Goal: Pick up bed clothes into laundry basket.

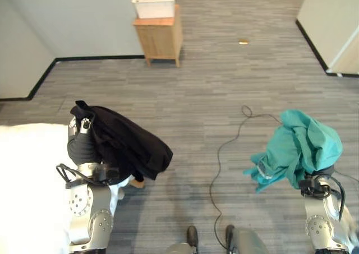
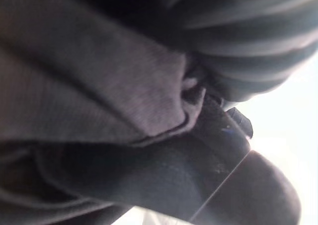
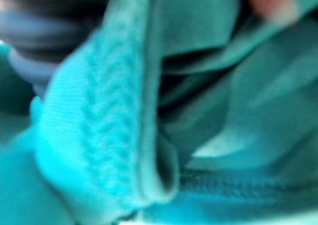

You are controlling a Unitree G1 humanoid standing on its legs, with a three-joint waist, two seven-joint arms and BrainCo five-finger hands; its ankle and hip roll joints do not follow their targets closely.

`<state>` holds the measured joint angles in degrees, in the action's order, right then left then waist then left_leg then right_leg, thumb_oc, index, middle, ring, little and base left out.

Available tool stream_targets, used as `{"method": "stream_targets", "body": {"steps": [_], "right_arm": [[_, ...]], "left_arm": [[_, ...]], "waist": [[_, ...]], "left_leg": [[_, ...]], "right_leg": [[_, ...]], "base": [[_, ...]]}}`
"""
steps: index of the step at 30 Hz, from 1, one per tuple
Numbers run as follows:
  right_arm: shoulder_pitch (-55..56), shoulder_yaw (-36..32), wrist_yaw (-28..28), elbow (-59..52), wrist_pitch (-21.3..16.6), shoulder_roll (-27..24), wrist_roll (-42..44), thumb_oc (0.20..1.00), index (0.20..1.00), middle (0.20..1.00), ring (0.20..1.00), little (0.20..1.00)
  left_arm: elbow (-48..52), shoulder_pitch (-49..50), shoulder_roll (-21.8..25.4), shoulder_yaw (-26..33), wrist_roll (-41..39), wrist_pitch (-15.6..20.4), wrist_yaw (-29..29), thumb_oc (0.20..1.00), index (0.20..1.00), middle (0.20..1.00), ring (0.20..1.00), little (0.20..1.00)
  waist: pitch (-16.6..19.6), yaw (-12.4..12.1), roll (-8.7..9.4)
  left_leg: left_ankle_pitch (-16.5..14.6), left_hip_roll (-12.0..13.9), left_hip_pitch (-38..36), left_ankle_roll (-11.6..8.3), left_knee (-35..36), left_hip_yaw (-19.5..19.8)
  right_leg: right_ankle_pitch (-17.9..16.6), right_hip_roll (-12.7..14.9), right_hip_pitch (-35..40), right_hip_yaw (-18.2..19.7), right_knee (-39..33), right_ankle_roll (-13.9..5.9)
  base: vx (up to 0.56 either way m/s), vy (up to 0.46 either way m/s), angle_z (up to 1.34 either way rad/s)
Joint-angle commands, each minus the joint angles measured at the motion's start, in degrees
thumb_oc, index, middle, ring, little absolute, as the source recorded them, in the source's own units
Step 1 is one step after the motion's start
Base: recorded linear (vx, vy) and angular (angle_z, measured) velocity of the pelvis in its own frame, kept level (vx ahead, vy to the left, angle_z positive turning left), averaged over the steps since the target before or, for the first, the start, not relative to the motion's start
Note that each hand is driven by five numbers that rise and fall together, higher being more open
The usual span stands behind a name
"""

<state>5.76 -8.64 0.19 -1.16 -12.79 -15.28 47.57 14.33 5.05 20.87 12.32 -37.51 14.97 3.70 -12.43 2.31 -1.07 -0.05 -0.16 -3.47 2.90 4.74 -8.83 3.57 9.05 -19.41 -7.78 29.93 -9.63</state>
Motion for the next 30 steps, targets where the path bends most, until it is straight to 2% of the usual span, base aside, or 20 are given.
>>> {"method": "stream_targets", "body": {"steps": [1, 3, 6, 8, 9, 10, 11, 12, 13, 14, 16, 18, 19, 21, 22, 24, 25, 26, 28, 30], "right_arm": [[-2.8, -1.5, 0.5, -3.1, -4.3, -0.1, 0.0, 0.200, 0.200, 0.200, 0.200, 0.200], [-2.4, -1.9, 0.3, -2.7, -4.5, -0.2, -0.6, 0.200, 0.200, 0.200, 0.200, 0.200], [-1.5, -2.1, 0.9, -3.6, -4.3, -0.1, -0.6, 0.200, 0.200, 0.200, 0.200, 0.200], [-1.9, -2.1, 0.9, -2.4, -5.0, -1.5, -0.4, 0.200, 0.200, 0.200, 0.200, 0.200], [-2.0, -2.1, 0.9, -2.4, -5.0, -1.5, -0.3, 0.200, 0.200, 0.200, 0.200, 0.200], [-2.1, -2.4, 1.0, -2.6, -4.8, -1.6, 0.4, 0.200, 0.200, 0.200, 0.200, 0.200], [-2.8, -1.8, 1.3, -2.4, -5.8, -1.7, 2.8, 0.200, 0.200, 0.200, 0.200, 0.200], [-2.9, -1.6, 1.5, -2.1, -5.9, -2.1, 3.3, 0.200, 0.200, 0.200, 0.200, 0.200], [-3.0, -1.7, 1.5, -2.0, -5.9, -2.1, 3.3, 0.200, 0.200, 0.200, 0.200, 0.200], [-2.3, -2.1, 0.8, -1.9, -5.9, -3.3, 3.6, 0.200, 0.200, 0.200, 0.200, 0.200], [-2.6, -2.2, 0.4, -1.2, -6.1, -3.8, 3.7, 0.200, 0.200, 0.200, 0.200, 0.200], [-3.0, -1.8, -0.5, -1.5, -5.7, -4.3, 3.8, 0.200, 0.200, 0.200, 0.200, 0.200], [-3.2, -1.9, -0.3, -1.5, -5.6, -4.4, 4.0, 0.200, 0.200, 0.200, 0.200, 0.200], [-2.9, -2.0, 0.3, -1.8, -5.6, -4.6, 3.8, 0.200, 0.200, 0.200, 0.200, 0.200], [-2.7, -1.5, 0.4, -1.6, -5.5, -5.0, 3.0, 0.200, 0.200, 0.200, 0.200, 0.200], [-3.1, -0.5, 0.5, -0.7, -5.0, -4.9, 0.4, 0.200, 0.200, 0.200, 0.200, 0.200], [-3.1, -0.5, 0.5, -0.7, -5.0, -4.9, 0.4, 0.200, 0.200, 0.200, 0.200, 0.200], [-2.8, -0.2, 0.9, -1.3, -2.7, -4.3, 0.4, 0.200, 0.200, 0.200, 0.200, 0.200], [-2.6, 0.6, 2.5, -0.8, -3.8, -3.2, 1.4, 0.200, 0.200, 0.200, 0.200, 0.200], [-2.8, 0.6, 2.0, -0.5, -4.0, -1.7, 0.3, 0.200, 0.200, 0.200, 0.200, 0.200]], "left_arm": [[3.6, -2.8, 4.6, 3.1, 1.9, 4.1, -0.7, 0.200, 0.200, 0.200, 0.200, 0.200], [2.7, -4.0, 5.0, 2.6, 2.9, 4.3, -0.4, 0.200, 0.200, 0.200, 0.200, 0.200], [2.5, -4.6, 4.6, 2.4, 3.8, 4.5, -0.5, 0.200, 0.200, 0.200, 0.200, 0.200], [2.3, -4.7, 3.6, 1.7, 3.4, 4.8, -1.3, 0.200, 0.200, 0.200, 0.200, 0.200], [2.2, -4.7, 3.6, 1.7, 3.3, 4.8, -1.3, 0.200, 0.200, 0.200, 0.200, 0.200], [2.2, -4.5, 3.3, 1.6, 3.0, 4.8, -1.7, 0.200, 0.200, 0.200, 0.200, 0.200], [1.7, -4.3, 2.3, 0.8, 2.4, 4.4, -1.8, 0.200, 0.200, 0.200, 0.200, 0.200], [1.3, -4.1, 2.2, 0.6, 2.1, 4.2, -2.1, 0.200, 0.200, 0.200, 0.200, 0.200], [1.3, -4.1, 2.3, 0.6, 2.1, 4.2, -2.1, 0.200, 0.200, 0.200, 0.200, 0.200], [1.6, -4.2, 2.6, 0.3, 1.5, 3.6, -2.5, 0.200, 0.200, 0.200, 0.200, 0.200], [1.7, -4.3, 2.5, -0.5, 1.2, 3.5, -2.6, 0.200, 0.200, 0.200, 0.200, 0.200], [0.8, -5.1, 2.0, -2.1, 0.1, 3.3, -2.3, 0.200, 0.200, 0.200, 0.200, 0.200], [0.7, -5.3, 2.1, -2.3, -0.3, 3.2, -2.4, 0.200, 0.200, 0.200, 0.200, 0.200], [0.2, -5.1, 2.0, -3.2, -1.0, 3.1, -2.8, 0.200, 0.200, 0.200, 0.200, 0.200], [0.0, -4.7, 2.2, -3.4, -0.8, 3.2, -3.0, 0.200, 0.200, 0.200, 0.200, 0.200], [-0.1, -3.8, 1.5, -3.9, -0.1, 3.1, -3.2, 0.200, 0.200, 0.200, 0.200, 0.200], [-0.1, -3.8, 1.5, -3.9, -0.1, 3.1, -3.2, 0.200, 0.200, 0.200, 0.200, 0.200], [-0.3, -3.7, 1.0, -4.3, -1.3, 2.5, -3.9, 0.200, 0.200, 0.200, 0.200, 0.200], [-0.6, -3.7, -0.1, -5.5, -1.5, 2.3, -4.4, 0.200, 0.200, 0.200, 0.200, 0.200], [-0.6, -3.7, -0.6, -6.6, -1.3, 1.9, -4.5, 0.200, 0.200, 0.200, 0.200, 0.200]], "waist": [[2.9, 1.0, 1.21], [3.4, 2.7, 1.69], [4.2, 3.1, 1.88], [5.4, 3.6, 1.92], [5.4, 3.7, 1.76], [5.6, 3.6, 1.61], [5.5, 3.3, 1.66], [5.1, 3.0, 2.71], [5.2, 3.2, 2.88], [3.5, 2.1, 4.66], [2.6, 1.4, 5.42], [2.2, 0.1, 5.49], [2.5, -0.4, 5.81], [3.4, -1.3, 5.28], [3.5, -2.5, 4.69], [4.5, -4.3, 4.03], [4.4, -4.4, 4.06], [4.7, -4.2, 4.11], [6.4, -3.6, 3.84], [7.1, -3.2, 3.50]], "left_leg": [[-5.0, 1.5, -4.6, -2.39, -0.9, 4.4], [-7.0, 2.7, -8.3, -4.14, -0.3, 4.7], [-7.1, 4.2, -9.8, -5.55, -1.5, 5.2], [-4.2, 6.6, -9.9, -7.19, -6.3, 6.3], [-4.2, 6.8, -9.8, -7.38, -6.4, 6.4], [-1.3, 8.0, -9.2, -8.08, -9.4, 6.2], [6.4, 10.0, -5.4, -8.74, -23.2, 7.4], [8.9, 10.2, -2.3, -8.50, -31.9, 7.9], [9.0, 10.0, -1.8, -8.49, -32.3, 8.2], [9.5, 10.4, 4.3, -7.57, -45.0, 6.8], [8.4, 9.2, 8.0, -7.15, -48.6, 6.8], [5.1, 8.0, 14.8, -6.84, -44.3, 4.5], [5.3, 7.8, 16.1, -6.98, -43.4, 4.3], [4.8, 6.6, 17.2, -6.87, -32.6, 2.8], [4.3, 4.7, 17.8, -6.56, -26.0, 3.6], [6.2, 0.8, 16.9, -5.91, -16.2, 6.0], [6.2, 0.8, 16.6, -5.89, -16.0, 6.0], [5.1, 0.2, 14.6, -5.48, -15.2, 6.3], [3.2, -0.5, 11.3, -4.20, -11.2, 6.1], [2.1, -1.1, 7.7, -2.49, -8.1, 5.2]], "right_leg": [[-7.9, 0.4, 4.4, -1.6, -20.7, -0.17], [-11.5, -0.7, 2.7, -0.9, -31.4, -1.17], [-12.2, -0.8, 3.5, -1.4, -31.7, -1.32], [-12.0, -2.4, 4.9, -1.2, -28.8, 0.72], [-11.7, -2.5, 4.8, -1.4, -28.5, 0.86], [-10.9, -3.0, 5.6, -1.8, -27.7, 1.51], [-8.1, -5.0, 8.8, -2.2, -26.7, 4.74], [-6.8, -5.6, 11.1, -2.2, -26.8, 6.41], [-7.0, -5.5, 10.9, -2.3, -26.9, 6.48], [-4.6, -6.4, 14.9, -1.8, -27.3, 9.21], [-3.7, -6.1, 16.3, -1.7, -27.5, 9.63], [-2.5, -6.2, 19.9, -1.3, -28.6, 8.86], [-2.5, -5.5, 20.6, -1.1, -29.1, 8.51], [-1.8, -5.5, 22.2, -0.9, -30.0, 7.74], [-1.1, -6.0, 23.3, -0.4, -30.1, 7.23], [0.0, -6.7, 26.0, 0.7, -29.8, 6.44], [0.2, -6.7, 26.1, 0.8, -29.7, 6.41], [0.8, -6.6, 26.5, 1.5, -29.1, 6.38], [1.1, -6.2, 26.5, 1.2, -28.8, 5.65], [0.1, -4.9, 24.1, 1.4, -21.0, 3.72]], "base": [[0.44, -0.156, -0.43], [0.54, -0.202, -0.26], [0.38, -0.196, 0.01], [0.44, -0.270, 0.39], [0.27, -0.164, 0.41], [0.38, -0.285, 0.16], [0.54, -0.433, 0.10], [0.42, -0.378, 0.05], [0.41, -0.441, -0.17], [0.23, -0.281, -0.33], [0.28, -0.242, -0.24], [0.39, -0.133, -0.12], [0.40, -0.037, -0.16], [0.40, 0.045, -0.20], [0.43, 0.086, -0.20], [0.43, 0.070, -0.37], [0.31, 0.049, -0.70], [0.21, 0.071, -0.65], [0.30, 0.115, -0.44], [0.24, 0.134, -0.37]]}}
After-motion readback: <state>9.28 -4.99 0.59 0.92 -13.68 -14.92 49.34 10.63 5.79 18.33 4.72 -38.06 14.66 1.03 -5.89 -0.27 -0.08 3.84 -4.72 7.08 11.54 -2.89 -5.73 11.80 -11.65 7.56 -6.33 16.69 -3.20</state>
